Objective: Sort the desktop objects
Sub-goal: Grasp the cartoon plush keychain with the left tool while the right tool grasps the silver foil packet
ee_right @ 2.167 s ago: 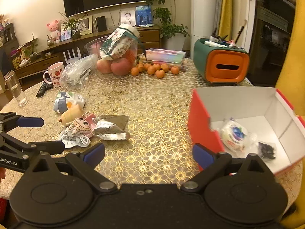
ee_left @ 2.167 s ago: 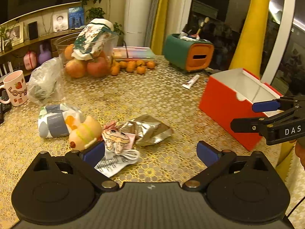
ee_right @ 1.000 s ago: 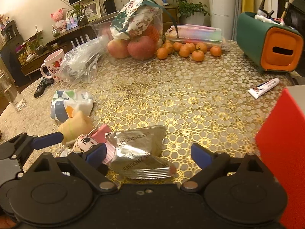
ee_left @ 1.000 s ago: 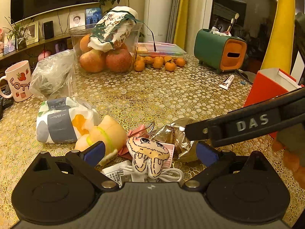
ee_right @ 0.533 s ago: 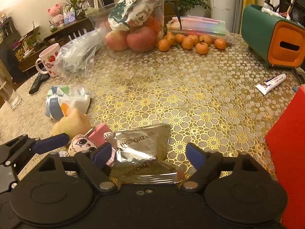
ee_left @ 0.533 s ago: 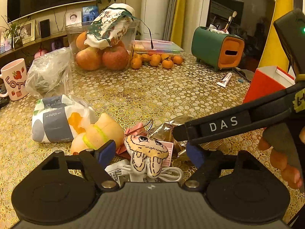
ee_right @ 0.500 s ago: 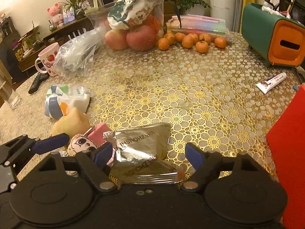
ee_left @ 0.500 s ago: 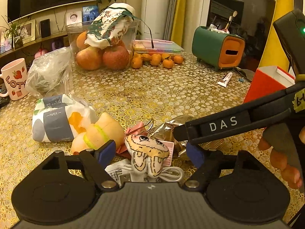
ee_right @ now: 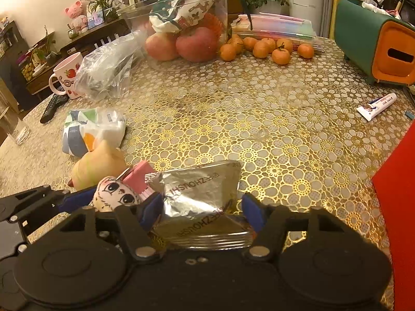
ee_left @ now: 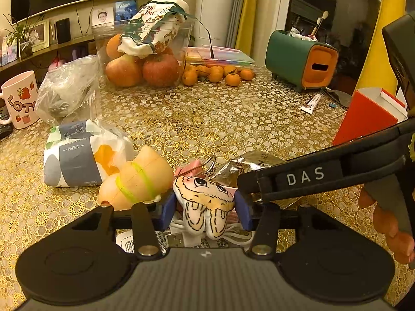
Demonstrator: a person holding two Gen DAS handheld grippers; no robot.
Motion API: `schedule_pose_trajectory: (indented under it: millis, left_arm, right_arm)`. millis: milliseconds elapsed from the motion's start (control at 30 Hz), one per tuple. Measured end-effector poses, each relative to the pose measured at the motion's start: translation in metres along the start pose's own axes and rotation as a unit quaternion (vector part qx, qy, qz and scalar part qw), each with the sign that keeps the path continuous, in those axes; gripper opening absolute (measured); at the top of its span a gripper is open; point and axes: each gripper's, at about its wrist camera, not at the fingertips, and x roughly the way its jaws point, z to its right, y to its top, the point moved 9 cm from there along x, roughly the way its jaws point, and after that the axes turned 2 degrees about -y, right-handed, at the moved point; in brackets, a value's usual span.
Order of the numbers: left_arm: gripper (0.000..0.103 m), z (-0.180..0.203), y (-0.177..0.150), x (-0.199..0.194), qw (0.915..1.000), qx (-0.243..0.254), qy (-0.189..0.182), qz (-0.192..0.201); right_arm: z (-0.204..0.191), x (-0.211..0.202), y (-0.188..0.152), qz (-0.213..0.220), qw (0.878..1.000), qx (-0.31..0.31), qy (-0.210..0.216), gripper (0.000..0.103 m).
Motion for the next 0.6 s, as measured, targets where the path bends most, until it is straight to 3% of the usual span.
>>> schedule_pose_trajectory:
  millis: [600]
  left_arm:
    - [0.046, 0.008, 0.0, -0.012, 1.0, 0.005, -0.003, 0.002]
  right_arm:
    - [0.016, -0.022, -0.007, 0.014, 1.0, 0.011, -0.018, 0.051]
